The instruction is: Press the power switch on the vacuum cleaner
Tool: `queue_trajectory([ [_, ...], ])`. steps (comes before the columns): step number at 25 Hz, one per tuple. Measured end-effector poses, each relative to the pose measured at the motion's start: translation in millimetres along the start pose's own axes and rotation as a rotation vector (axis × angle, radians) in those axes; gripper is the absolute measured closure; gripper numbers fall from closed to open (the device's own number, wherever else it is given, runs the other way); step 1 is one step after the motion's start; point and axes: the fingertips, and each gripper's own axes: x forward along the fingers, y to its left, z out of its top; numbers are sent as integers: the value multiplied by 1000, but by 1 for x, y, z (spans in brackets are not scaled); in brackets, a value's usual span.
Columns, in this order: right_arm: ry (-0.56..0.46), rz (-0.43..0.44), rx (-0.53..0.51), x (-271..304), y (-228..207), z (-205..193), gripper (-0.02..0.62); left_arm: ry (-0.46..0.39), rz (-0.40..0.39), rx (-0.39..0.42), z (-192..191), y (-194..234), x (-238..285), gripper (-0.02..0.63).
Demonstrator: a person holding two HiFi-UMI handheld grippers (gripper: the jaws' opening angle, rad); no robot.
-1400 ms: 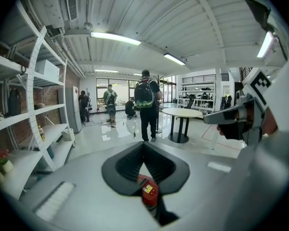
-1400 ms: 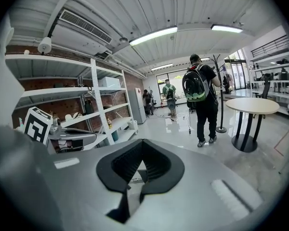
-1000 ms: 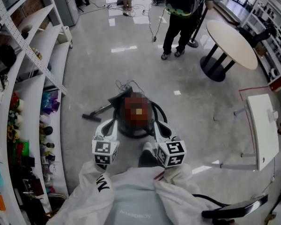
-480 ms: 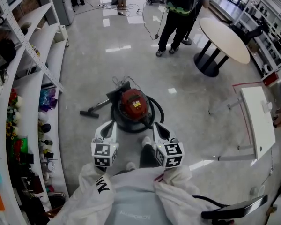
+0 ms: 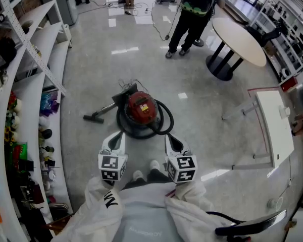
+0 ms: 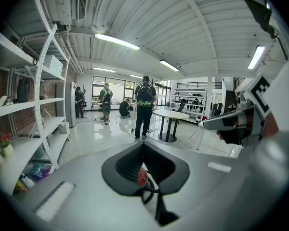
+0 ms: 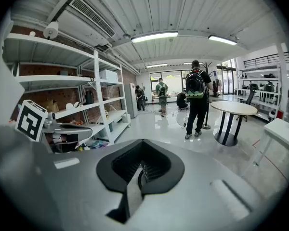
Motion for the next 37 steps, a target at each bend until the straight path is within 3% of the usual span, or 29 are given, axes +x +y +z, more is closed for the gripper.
queue_trajectory([
  [10, 11, 43, 12, -10, 0, -17, 597, 26, 17, -6, -10, -20, -7, 606],
  [37, -35, 118, 11, -20, -39, -3, 597, 22, 60, 43, 9, -66, 11, 606],
])
